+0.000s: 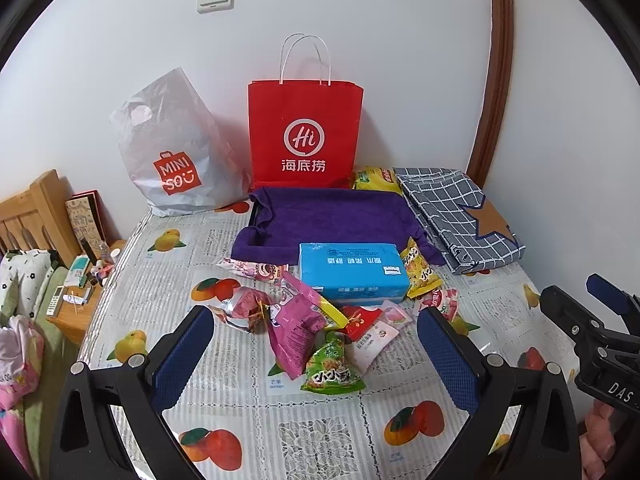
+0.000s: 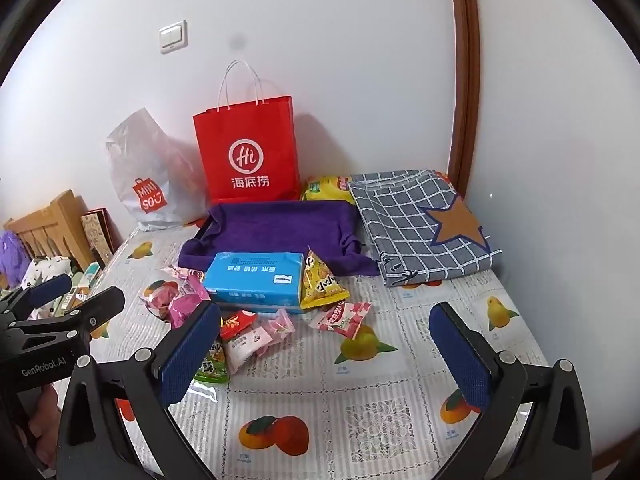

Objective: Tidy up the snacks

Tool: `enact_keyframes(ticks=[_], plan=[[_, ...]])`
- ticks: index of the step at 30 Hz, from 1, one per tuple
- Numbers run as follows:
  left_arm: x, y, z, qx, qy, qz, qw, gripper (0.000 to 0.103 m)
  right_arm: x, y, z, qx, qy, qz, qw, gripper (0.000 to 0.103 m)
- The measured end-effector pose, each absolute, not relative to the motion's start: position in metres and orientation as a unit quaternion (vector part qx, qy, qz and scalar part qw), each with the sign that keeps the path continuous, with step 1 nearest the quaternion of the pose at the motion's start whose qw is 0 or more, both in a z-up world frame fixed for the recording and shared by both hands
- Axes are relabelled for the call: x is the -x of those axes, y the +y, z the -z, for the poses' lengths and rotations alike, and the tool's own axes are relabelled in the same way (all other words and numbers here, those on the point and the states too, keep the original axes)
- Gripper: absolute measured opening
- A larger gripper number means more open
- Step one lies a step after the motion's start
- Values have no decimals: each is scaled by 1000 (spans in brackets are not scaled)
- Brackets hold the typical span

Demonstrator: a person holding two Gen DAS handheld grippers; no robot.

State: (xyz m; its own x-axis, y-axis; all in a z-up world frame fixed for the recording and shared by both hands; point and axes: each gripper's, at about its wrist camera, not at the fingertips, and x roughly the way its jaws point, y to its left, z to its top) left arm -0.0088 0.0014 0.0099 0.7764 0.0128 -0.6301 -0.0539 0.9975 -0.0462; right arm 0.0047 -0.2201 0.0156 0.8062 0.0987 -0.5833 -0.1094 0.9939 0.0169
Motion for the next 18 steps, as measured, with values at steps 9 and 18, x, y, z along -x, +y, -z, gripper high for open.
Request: enact_keyframes(ticks=[9,18], plan=[[12,0,-12,32,326,-17,945,102,-4,-217,-18,14,303,-61,951,103],[15,1,-12,33,324,-16,945,102,-2,-216,-17,14,299,-61,952,103]])
